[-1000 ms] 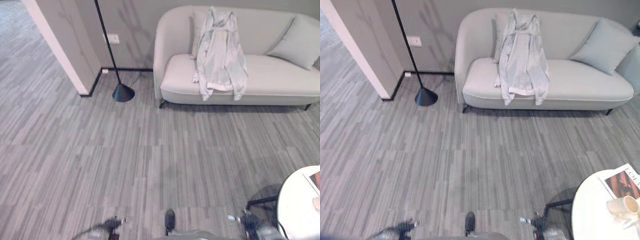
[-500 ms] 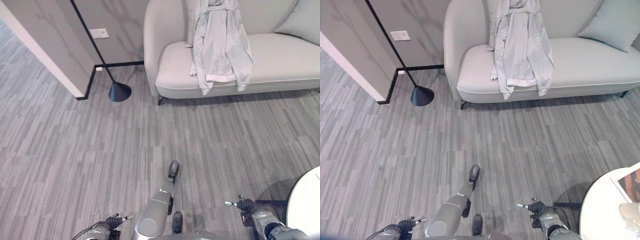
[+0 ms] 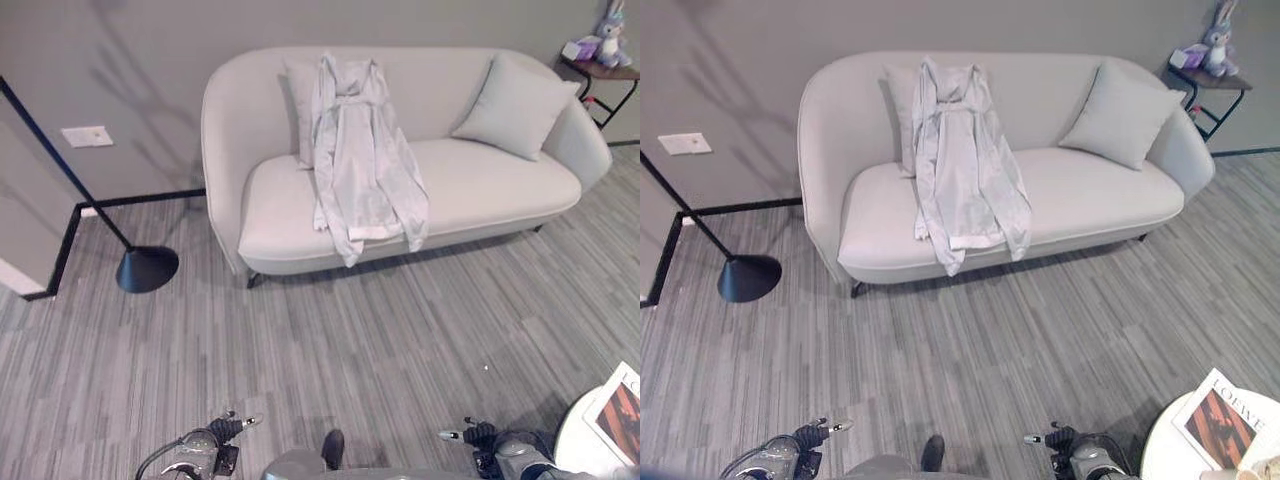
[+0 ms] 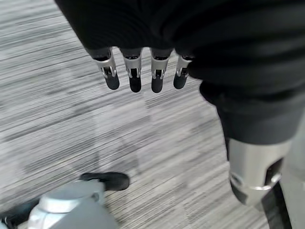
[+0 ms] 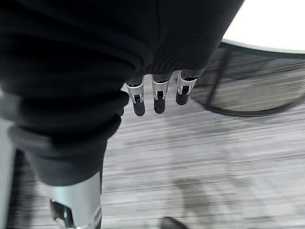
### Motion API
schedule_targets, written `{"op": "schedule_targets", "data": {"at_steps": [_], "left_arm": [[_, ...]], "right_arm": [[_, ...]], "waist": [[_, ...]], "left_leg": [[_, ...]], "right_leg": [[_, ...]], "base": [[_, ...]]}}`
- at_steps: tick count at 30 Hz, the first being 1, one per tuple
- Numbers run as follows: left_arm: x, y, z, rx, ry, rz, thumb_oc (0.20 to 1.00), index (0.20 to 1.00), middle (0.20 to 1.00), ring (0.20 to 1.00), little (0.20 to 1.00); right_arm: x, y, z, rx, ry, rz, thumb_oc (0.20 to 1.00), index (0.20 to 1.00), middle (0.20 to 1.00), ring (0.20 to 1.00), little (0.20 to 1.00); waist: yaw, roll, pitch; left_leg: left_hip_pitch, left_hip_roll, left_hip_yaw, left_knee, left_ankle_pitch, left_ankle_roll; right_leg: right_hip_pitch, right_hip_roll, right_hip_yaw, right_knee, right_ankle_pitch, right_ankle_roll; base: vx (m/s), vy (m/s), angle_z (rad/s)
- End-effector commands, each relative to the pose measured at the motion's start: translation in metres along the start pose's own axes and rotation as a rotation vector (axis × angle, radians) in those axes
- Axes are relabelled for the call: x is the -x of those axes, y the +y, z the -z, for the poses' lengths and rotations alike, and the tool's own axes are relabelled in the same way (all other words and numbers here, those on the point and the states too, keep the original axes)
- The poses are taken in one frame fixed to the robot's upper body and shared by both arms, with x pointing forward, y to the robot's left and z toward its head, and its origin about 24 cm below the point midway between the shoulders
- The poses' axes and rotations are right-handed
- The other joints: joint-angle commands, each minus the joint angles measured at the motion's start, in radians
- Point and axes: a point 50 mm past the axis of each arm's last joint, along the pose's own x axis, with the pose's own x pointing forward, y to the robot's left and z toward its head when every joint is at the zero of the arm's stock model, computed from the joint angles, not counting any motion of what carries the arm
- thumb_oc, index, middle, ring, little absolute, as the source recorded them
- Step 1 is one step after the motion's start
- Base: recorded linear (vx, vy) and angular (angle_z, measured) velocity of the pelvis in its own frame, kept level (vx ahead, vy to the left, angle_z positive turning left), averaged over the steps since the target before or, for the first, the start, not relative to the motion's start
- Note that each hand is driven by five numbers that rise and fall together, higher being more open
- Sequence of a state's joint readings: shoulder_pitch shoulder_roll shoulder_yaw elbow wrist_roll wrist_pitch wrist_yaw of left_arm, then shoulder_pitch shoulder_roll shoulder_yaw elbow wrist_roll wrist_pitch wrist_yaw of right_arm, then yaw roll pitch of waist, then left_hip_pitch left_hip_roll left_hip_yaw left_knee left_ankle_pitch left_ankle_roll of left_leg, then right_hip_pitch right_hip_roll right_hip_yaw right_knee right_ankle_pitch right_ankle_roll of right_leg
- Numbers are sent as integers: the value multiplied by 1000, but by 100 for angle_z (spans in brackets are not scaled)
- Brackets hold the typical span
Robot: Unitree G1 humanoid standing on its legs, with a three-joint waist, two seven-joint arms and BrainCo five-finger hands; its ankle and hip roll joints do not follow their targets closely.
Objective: Hang the clothes on the sofa on the clothes rack.
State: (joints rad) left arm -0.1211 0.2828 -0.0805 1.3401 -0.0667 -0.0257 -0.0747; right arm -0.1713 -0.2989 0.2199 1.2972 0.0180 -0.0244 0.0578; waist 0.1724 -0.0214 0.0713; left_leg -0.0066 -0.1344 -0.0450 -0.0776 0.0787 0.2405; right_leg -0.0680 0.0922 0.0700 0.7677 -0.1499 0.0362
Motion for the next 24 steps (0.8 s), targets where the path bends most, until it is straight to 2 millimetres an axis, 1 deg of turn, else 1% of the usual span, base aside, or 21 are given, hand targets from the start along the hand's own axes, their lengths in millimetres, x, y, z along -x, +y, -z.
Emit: {"op": "schedule_targets", "data": {"at_steps": [1, 2, 3, 4, 6, 7, 8, 9, 10, 11, 12, 13, 14, 16, 17, 18, 20, 21, 22, 23, 24], "left_arm": [[6, 20, 25, 20, 63, -70, 1000, 1000, 1000, 1000, 1000], [6, 21, 24, 20, 57, -75, 1000, 1000, 1000, 1000, 1000], [6, 20, 24, 18, 53, -70, 1000, 1000, 1000, 1000, 1000], [6, 20, 25, 14, 52, -71, 1000, 1000, 1000, 1000, 1000], [6, 23, 22, 5, 40, -76, 1000, 1000, 1000, 1000, 1000], [6, 24, 19, 1, 34, -80, 1000, 1000, 1000, 1000, 1000], [6, 25, 18, 0, 32, -81, 1000, 1000, 1000, 1000, 1000], [5, 26, 18, 4, 36, -84, 1000, 1000, 1000, 1000, 1000], [6, 25, 19, 0, 42, -86, 1000, 1000, 1000, 1000, 1000], [6, 25, 19, 0, 41, -86, 1000, 1000, 1000, 1000, 1000], [5, 25, 16, -29, 43, -84, 1000, 1000, 1000, 1000, 1000], [5, 24, 16, -37, 45, -82, 1000, 1000, 1000, 1000, 1000], [5, 24, 16, -37, 45, -82, 1000, 1000, 1000, 1000, 1000], [3, 19, 10, -54, 32, -67, 1000, 1000, 1000, 1000, 1000], [3, 17, 8, -48, 27, -60, 1000, 1000, 1000, 1000, 1000], [3, 17, 8, -48, 27, -60, 1000, 1000, 1000, 1000, 1000], [2, 14, 8, -55, 22, -52, 1000, 1000, 1000, 1000, 1000], [2, 13, 8, -61, 18, -48, 1000, 1000, 1000, 1000, 1000], [2, 11, 8, -65, 17, -43, 1000, 1000, 1000, 1000, 1000], [2, 10, 8, -61, 13, -40, 1000, 1000, 1000, 1000, 1000], [2, 10, 8, -61, 13, -40, 1000, 1000, 1000, 1000, 1000]], "right_arm": [[1, -15, -11, 28, -47, 32, 1000, 1000, 1000, 1000, 1000], [1, -16, -11, 36, -49, 37, 1000, 1000, 1000, 1000, 1000], [1, -17, -7, 37, -37, 40, 1000, 1000, 1000, 1000, 1000], [2, -17, -3, 37, -27, 42, 1000, 1000, 1000, 1000, 1000], [3, -18, 3, 27, -8, 47, 1000, 1000, 1000, 1000, 1000], [3, -18, 4, 25, -5, 48, 1000, 1000, 1000, 1000, 1000], [3, -18, 4, 31, -4, 44, 1000, 1000, 1000, 1000, 1000], [2, -18, 1, 41, -4, 40, 1000, 1000, 1000, 1000, 1000], [2, -17, 0, 49, -1, 36, 1000, 1000, 1000, 1000, 1000], [2, -17, 0, 49, -1, 36, 1000, 1000, 1000, 1000, 1000], [2, -15, 7, 48, 18, 30, 1000, 1000, 1000, 1000, 1000], [3, -13, 11, 42, 28, 29, 1000, 1000, 1000, 1000, 1000], [3, -13, 11, 42, 28, 29, 1000, 1000, 1000, 1000, 1000], [4, -15, 19, 21, 51, 45, 1000, 1000, 1000, 1000, 1000], [4, -16, 20, 18, 56, 49, 1000, 1000, 1000, 1000, 1000], [4, -16, 20, 18, 57, 49, 1000, 1000, 1000, 1000, 1000], [5, -19, 25, 13, 69, 58, 1000, 1000, 1000, 1000, 1000], [6, -19, 26, 10, 75, 62, 1000, 1000, 1000, 1000, 1000], [7, -20, 30, 2, 78, 64, 1000, 1000, 1000, 1000, 1000], [7, -20, 32, 0, 77, 66, 1000, 1000, 1000, 1000, 1000], [7, -20, 32, 0, 77, 66, 1000, 1000, 1000, 1000, 1000]], "waist": [[30, 42, 27], [30, 35, 29], [28, 27, 27], [21, 21, 29], [-15, 22, 47], [-33, 26, 57], [-56, 41, 75], [-82, 51, 104], [-94, 53, 114], [-94, 54, 115], [-104, 38, 106], [-107, 28, 94], [-107, 29, 93], [-126, 24, 55], [-128, 26, 41], [-128, 27, 41], [-132, 28, 25], [-135, 30, 16], [-139, 31, 2], [-140, 29, -5], [-140, 30, -4]], "left_leg": [[-12, 120, -52, -10, -5, -252], [-2, 116, -50, -10, -11, -254], [7, 109, -57, -10, -18, -256], [19, 99, -62, -10, -24, -251], [54, 86, -83, -10, -44, -230], [66, 83, -92, -10, -50, -222], [92, 93, -103, -10, -68, -216], [118, 105, -100, -10, -79, -218], [132, 111, -98, -10, -86, -221], [133, 112, -98, -10, -87, -221], [133, 102, -110, -10, -99, -216], [132, 103, -114, -10, -104, -210], [133, 104, -114, -10, -105, -210], [126, 131, -139, -10, -89, -201], [128, 147, -139, -10, -86, -202], [128, 148, -140, -10, -87, -202], [136, 176, -138, -10, -80, -201], [143, 192, -136, -10, -71, -200], [165, 222, -134, -10, -45, -199], [177, 238, -129, -8, -24, -197], [179, 239, -128, -9, -25, -197]], "right_leg": [[-23, -79, 2, -272, 232, -63], [-18, -116, -15, -375, 241, -54], [-6, -137, -27, -459, 244, -56], [-13, -144, -23, -563, 248, -50], [-74, -129, -2, -756, 254, -42], [-128, -116, 10, -816, 259, -36], [-188, -93, 6, -855, 260, -27], [-287, -71, -28, -855, 246, -10], [-297, -61, -38, -855, 249, -10], [-296, -60, -39, -855, 249, -10], [-263, -66, -36, -855, 252, -19], [-251, -62, -38, -855, 258, -20], [-250, -62, -39, -855, 257, -20], [-234, -58, -17, -855, 292, -5], [-225, -60, -23, -855, 294, -2], [-224, -60, -23, -855, 294, -2], [-204, -57, -20, -855, 302, -1], [-192, -52, -15, -855, 301, -1], [-172, -43, 0, -855, 309, 0], [-159, -38, 8, -855, 309, -1], [-157, -37, 8, -855, 308, -1]], "base": [[240, 42, 4], [248, 7, 4], [282, -5, 6], [289, -6, 5], [270, 14, 37], [226, 41, 38], [243, 48, 31], [250, 16, -5], [170, -4, 34], [222, -116, 47], [231, -165, 44], [232, -164, 49], [201, -184, 89], [276, -240, 106], [212, -163, 79], [163, -115, 72], [203, -127, 40], [411, -254, 27], [418, -267, -5], [319, -200, 30], [186, -147, -6]]}}
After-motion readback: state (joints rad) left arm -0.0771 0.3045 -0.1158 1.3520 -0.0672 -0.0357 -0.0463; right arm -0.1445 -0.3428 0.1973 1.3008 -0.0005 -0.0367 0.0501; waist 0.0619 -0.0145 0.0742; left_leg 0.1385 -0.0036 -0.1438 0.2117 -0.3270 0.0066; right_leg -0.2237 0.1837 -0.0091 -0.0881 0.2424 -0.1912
